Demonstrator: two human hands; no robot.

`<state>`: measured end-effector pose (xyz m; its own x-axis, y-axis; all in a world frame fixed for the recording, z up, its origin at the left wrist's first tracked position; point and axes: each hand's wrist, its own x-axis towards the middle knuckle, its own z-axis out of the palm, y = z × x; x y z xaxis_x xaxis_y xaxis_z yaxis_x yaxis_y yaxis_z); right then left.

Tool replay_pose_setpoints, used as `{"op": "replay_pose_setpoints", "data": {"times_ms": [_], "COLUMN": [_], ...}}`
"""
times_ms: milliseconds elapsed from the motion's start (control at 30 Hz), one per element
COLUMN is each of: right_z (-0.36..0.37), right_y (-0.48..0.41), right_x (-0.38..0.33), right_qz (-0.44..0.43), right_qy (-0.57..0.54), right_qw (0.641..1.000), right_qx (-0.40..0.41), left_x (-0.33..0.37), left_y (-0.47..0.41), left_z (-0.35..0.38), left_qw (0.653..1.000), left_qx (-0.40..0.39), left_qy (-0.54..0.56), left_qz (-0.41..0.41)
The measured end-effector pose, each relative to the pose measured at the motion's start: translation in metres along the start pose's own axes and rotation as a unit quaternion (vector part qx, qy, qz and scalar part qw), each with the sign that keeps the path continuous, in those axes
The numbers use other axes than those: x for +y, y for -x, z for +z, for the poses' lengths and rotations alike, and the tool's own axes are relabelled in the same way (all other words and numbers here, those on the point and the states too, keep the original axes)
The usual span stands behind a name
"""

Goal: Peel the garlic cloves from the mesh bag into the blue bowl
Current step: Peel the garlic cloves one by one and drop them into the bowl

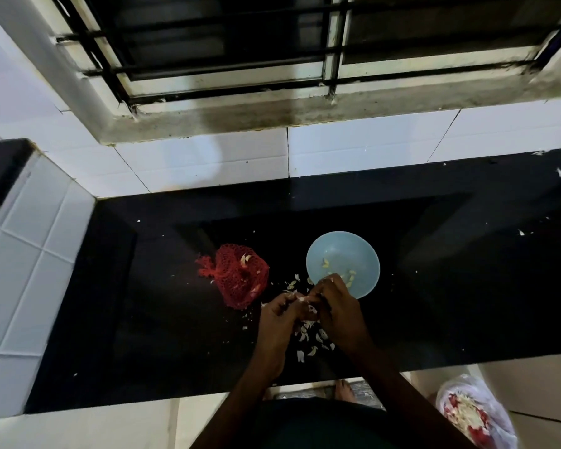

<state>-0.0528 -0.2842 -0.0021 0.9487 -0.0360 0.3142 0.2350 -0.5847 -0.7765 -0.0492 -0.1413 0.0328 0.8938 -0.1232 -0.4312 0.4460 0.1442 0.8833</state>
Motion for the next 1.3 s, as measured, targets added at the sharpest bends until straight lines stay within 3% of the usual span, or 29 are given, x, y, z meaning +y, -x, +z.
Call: {"op": "replay_pose_setpoints", "data": {"times_ms": [200,433,733,1000,1167,1300], "right_z": [0.006,0.003,-0.005,-0.007,-0.011,-0.024], "right_y": [0.005,0.006,0.011,0.003,0.002,0.000], "right_x": [-0.004,0.003,0.020,0.001,0.002,0.010], "right_qz": [0.026,0.088,0.159,0.150,0.135,0.172], "right_qy": [-0.035,0.019,-0.021,-0.076,-0.072,-0.079], "right_qw": [0.999,0.996,0.986,0.982,0.987,0.982], "right_qx": [0.002,-0.008,-0.045,-0.089,-0.049,0.007], "left_x": [-0.008,-0.016,-0.026,-0.035,-0.034,-0.026], "left_y": [-0.004,-0.009,-0.020,-0.025,-0.031,-0.043], "left_z": [0.001,-0.005,-0.021,-0.018,-0.016,-0.007], "left_qw": [1.000,0.999,0.997,0.997,0.993,0.967], "left_qx": [-0.010,-0.013,0.003,-0.012,-0.023,-0.035], "left_qy": [-0.025,-0.018,-0.075,-0.068,-0.099,-0.224], "left_qz": [0.006,-0.049,0.024,0.041,0.059,0.116]}}
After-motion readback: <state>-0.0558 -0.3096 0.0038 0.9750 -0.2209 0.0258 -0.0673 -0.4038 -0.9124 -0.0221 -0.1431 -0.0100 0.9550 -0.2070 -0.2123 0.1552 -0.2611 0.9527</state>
